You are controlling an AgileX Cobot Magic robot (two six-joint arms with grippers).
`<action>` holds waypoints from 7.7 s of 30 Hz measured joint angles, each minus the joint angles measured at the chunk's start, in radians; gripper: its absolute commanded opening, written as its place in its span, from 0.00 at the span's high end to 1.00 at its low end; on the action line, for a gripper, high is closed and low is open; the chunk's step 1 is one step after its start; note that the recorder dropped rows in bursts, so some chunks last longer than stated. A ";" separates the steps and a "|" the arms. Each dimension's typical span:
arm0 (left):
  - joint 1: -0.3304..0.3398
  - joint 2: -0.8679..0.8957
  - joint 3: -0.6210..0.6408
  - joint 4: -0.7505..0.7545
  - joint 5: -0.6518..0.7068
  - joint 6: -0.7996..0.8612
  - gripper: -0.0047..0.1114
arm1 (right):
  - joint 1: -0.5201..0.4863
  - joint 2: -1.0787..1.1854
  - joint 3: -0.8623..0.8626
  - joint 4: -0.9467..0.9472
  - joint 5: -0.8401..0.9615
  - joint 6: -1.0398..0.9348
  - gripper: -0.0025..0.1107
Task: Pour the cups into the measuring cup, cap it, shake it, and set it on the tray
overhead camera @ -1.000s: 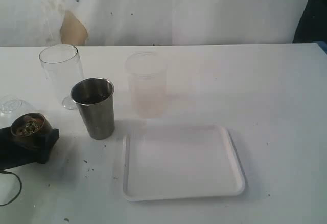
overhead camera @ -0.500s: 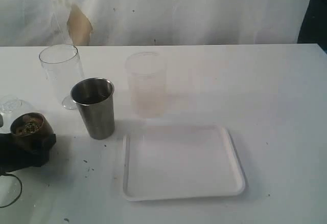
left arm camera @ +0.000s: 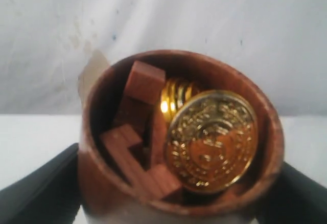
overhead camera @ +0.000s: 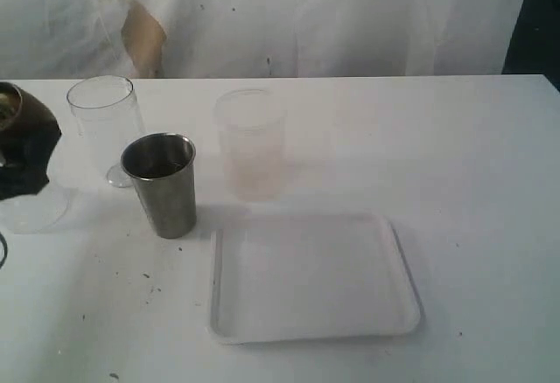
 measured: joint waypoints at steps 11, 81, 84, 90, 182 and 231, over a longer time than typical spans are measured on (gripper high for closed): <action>0.000 -0.095 -0.397 -0.046 0.520 0.034 0.96 | 0.000 0.000 0.000 0.000 0.000 0.000 0.96; -0.067 0.189 -0.909 0.647 1.075 0.885 0.96 | 0.000 0.000 0.000 0.000 0.000 0.000 0.96; -0.067 0.192 -0.909 0.647 1.069 0.935 0.96 | 0.000 0.000 0.000 0.000 0.000 0.000 0.96; -0.067 0.228 -0.928 0.650 1.050 0.981 0.96 | 0.000 0.000 0.000 0.000 0.000 0.000 0.96; -0.137 0.261 -0.977 0.746 1.123 1.741 0.96 | 0.000 0.000 0.000 0.000 0.000 0.000 0.96; -0.137 0.232 -0.910 0.301 0.903 2.264 0.96 | 0.000 0.000 0.000 0.000 0.000 0.000 0.96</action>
